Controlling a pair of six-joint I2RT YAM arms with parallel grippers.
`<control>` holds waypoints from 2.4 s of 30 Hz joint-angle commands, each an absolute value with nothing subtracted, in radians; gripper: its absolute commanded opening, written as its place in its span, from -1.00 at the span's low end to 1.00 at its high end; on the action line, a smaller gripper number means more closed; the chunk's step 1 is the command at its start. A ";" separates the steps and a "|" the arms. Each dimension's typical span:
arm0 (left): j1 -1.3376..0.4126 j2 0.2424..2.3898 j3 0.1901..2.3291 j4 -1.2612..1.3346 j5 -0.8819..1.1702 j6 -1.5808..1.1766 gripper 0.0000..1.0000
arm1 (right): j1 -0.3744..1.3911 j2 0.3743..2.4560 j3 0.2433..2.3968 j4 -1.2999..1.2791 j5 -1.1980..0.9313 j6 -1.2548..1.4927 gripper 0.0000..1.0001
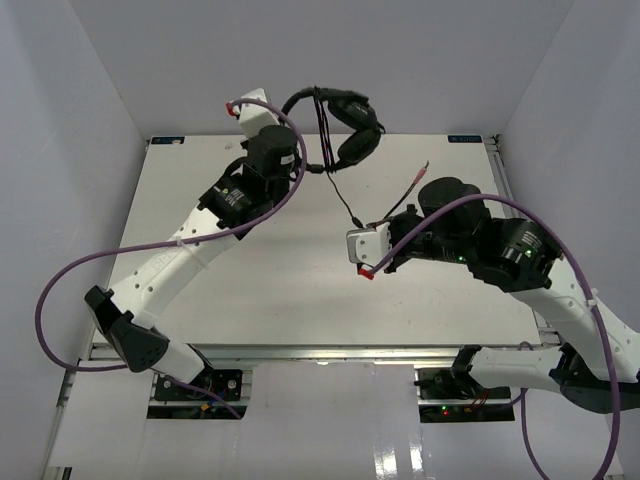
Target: Wrap the headphones
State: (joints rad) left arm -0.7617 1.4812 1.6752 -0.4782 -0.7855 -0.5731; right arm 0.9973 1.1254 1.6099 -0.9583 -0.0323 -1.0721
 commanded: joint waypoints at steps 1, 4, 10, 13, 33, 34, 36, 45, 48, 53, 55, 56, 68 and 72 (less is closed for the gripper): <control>-0.761 1.471 1.603 -0.511 -0.738 -0.554 -1.00 | 1.072 1.131 1.709 -0.944 0.339 -1.218 -0.85; -0.767 1.500 1.578 -0.550 -0.606 -0.556 -1.00 | 1.107 1.092 1.603 -0.675 0.492 -1.355 -0.85; -0.832 1.509 1.503 -0.558 -0.298 -0.469 -1.00 | 1.102 1.090 1.493 -0.478 0.534 -1.480 -0.85; -0.851 1.457 1.441 -0.532 -0.198 -0.438 -1.00 | 1.065 1.103 1.487 -0.455 0.512 -1.476 -0.85; -0.881 1.221 1.199 -0.512 0.113 -0.304 -1.00 | 0.717 1.178 1.561 -0.613 0.051 -1.303 -0.85; -0.881 1.214 1.199 -0.518 0.088 -0.304 -1.00 | 0.696 1.183 1.563 -0.631 0.020 -1.279 -0.85; -0.881 1.203 1.201 -0.526 0.048 -0.310 -1.00 | 0.658 1.183 1.562 -0.650 -0.056 -1.238 -0.85; -0.881 1.187 1.236 -0.621 -0.178 -0.367 -1.00 | 0.503 1.123 1.502 -0.667 -0.338 -1.046 -0.85; -0.881 1.189 1.239 -0.629 -0.185 -0.379 -1.00 | 0.475 1.106 1.455 -0.662 -0.421 -1.018 -0.85; -0.881 1.180 1.258 -0.617 -0.135 -0.387 -1.00 | 0.416 1.107 1.361 -0.652 -0.530 -0.961 -0.85; -0.881 1.169 1.265 -0.612 -0.099 -0.382 -1.00 | 0.387 1.115 1.330 -0.640 -0.580 -0.938 -0.85; -0.881 1.163 1.270 -0.609 -0.084 -0.377 -1.00 | 0.370 1.120 1.314 -0.631 -0.610 -0.923 -0.85; -0.882 1.129 1.233 -0.592 -0.072 -0.390 -1.00 | 0.278 1.233 1.157 -0.469 -0.931 -0.739 -0.68; -0.881 1.140 1.208 -0.568 -0.096 -0.396 -1.00 | 0.275 1.255 1.087 -0.367 -1.021 -0.618 -0.63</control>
State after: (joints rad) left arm -0.8795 1.1767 1.2198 -0.6328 -0.0924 -0.3644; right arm 0.2818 1.2369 1.1414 -0.5090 -0.8776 -0.7624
